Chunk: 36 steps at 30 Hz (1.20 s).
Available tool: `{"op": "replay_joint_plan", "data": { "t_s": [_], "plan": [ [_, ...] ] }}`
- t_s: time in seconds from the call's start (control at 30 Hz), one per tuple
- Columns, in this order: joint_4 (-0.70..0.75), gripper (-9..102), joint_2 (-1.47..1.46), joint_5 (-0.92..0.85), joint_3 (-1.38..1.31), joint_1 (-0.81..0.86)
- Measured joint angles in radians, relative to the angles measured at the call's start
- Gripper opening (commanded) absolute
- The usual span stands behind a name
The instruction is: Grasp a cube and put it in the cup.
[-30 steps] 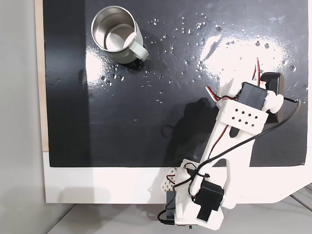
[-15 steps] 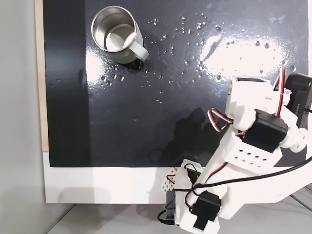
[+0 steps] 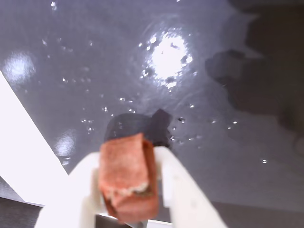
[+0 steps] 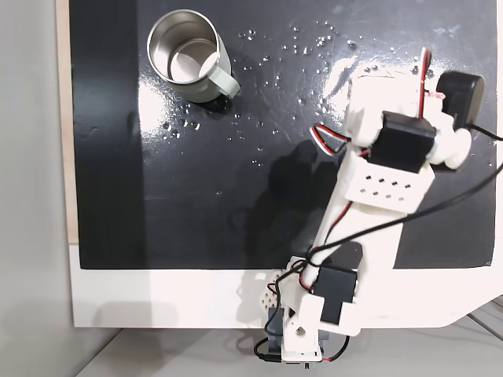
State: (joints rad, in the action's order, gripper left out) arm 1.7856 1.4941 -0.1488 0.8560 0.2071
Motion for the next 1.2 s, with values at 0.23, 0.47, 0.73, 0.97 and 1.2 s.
{"op": "replay_joint_plan", "data": {
  "t_s": [0.23, 0.47, 0.73, 0.97, 1.2],
  "plan": [
    [0.0, 1, -0.282, 0.008, -0.339, -0.11],
    [-0.012, 1, -0.581, 0.003, -0.756, -0.219],
    [-0.19, 1, -0.66, -0.005, -0.85, -0.376],
    [-0.264, 1, -0.703, -0.052, -0.85, -0.526],
    [-0.273, 1, -0.747, -0.055, -0.85, -0.56]
  ]
}}
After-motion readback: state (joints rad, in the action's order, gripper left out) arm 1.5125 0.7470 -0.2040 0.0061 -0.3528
